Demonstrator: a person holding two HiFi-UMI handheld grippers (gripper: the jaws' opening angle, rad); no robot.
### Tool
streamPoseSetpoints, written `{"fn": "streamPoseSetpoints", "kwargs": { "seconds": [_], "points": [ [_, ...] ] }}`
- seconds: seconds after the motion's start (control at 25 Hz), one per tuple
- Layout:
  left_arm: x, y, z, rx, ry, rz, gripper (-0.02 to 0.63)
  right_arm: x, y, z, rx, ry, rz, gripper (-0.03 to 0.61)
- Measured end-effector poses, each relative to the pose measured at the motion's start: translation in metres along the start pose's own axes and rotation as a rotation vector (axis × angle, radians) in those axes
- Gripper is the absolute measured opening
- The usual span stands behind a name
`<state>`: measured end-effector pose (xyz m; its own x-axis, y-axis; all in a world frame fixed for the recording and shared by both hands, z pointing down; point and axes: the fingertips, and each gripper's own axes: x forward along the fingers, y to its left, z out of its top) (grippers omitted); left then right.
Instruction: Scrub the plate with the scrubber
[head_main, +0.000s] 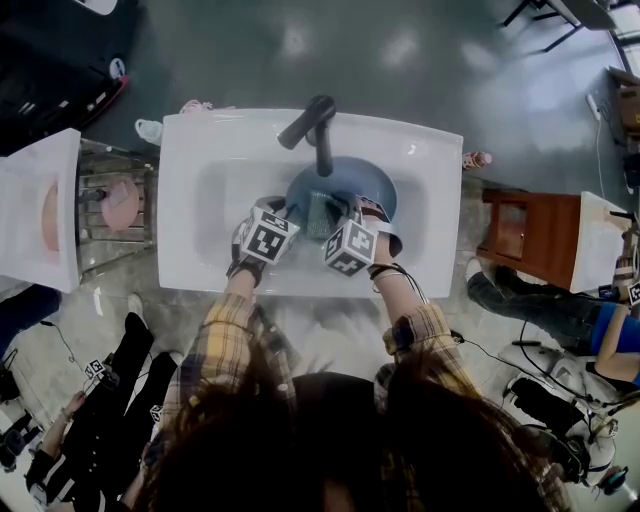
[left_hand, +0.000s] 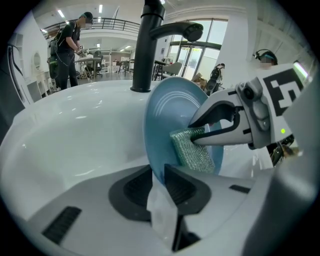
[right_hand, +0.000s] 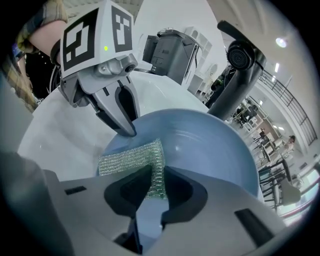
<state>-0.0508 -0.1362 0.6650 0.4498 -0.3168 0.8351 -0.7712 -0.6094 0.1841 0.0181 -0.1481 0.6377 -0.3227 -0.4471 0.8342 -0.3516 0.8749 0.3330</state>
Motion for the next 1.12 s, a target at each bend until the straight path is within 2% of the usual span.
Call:
{"fn": "streamPoseSetpoints", "kwargs": {
  "seconds": [0.32,0.76,0.96,1.12],
  "points": [
    [0.003,0.0,0.002,0.015,0.002,0.007,0.071,-0.011,-0.012,-0.036,0.067,0.05,-0.012,0.089],
    [-0.004,-0.006,0.002,0.036,0.007,0.005,0.074,-0.037,-0.056,-0.068,0.147,0.108,-0.127,0.087],
    [-0.008,-0.005,-0.001,0.088,0.016,0.026,0.119,-0.052,-0.074,-0.07,0.186,0.096,-0.181,0.084],
    [-0.016,0.003,-0.006,0.064,0.013,0.064,0.146,-0.066,-0.088,-0.068,0.235,0.065,-0.21,0.084]
  ]
}}
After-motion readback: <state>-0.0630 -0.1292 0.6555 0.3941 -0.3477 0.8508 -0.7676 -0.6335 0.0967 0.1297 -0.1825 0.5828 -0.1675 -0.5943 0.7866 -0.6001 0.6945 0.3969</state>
